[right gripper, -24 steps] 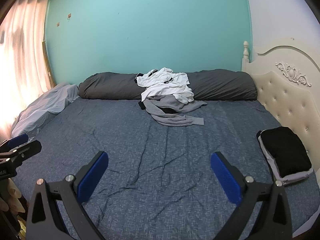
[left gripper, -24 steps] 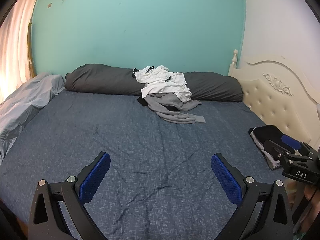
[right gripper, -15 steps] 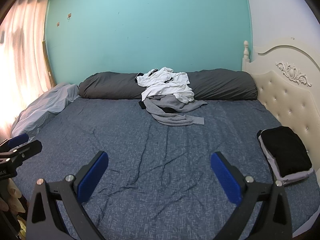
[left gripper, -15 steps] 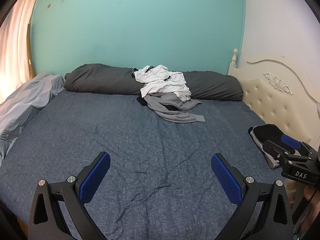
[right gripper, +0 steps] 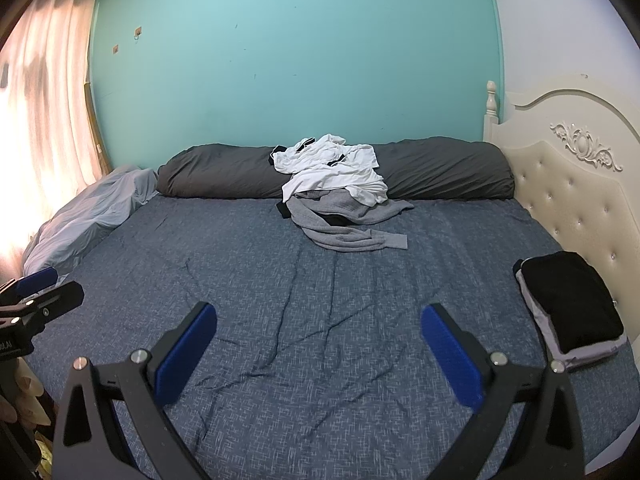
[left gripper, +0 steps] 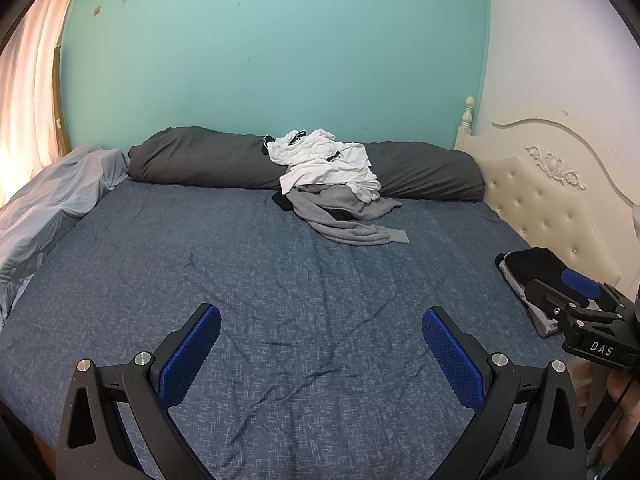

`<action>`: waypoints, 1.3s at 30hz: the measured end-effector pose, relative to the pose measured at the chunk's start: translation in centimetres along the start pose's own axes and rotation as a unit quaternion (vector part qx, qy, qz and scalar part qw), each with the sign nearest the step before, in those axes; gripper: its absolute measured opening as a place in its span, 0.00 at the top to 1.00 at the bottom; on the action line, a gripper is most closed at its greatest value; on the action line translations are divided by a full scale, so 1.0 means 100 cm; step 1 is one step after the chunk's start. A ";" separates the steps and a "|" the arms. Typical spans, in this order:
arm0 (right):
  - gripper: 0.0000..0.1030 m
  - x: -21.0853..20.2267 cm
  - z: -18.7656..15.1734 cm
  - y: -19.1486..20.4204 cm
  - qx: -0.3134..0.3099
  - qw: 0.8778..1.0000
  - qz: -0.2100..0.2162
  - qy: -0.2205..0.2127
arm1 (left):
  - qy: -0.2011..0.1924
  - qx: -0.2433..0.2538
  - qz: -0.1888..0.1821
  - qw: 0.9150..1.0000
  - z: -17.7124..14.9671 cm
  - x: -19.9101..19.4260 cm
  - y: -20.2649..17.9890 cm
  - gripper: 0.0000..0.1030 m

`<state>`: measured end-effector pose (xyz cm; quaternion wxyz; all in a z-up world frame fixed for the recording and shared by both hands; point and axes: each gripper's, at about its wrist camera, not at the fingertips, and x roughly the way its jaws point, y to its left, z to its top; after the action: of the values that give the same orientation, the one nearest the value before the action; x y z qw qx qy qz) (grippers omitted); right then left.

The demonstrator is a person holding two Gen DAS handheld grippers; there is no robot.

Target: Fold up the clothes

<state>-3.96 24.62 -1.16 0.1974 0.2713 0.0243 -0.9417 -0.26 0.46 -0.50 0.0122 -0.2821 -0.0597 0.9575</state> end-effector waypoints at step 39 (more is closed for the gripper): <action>0.00 -0.002 0.002 -0.005 -0.001 1.000 0.010 0.004 | 0.003 0.001 0.007 1.000 -0.001 0.003 -0.004 0.00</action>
<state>-4.04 25.09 -0.95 0.2070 0.2746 0.0236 -0.9387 -0.48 0.89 -0.65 0.0057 -0.2858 -0.0565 0.9566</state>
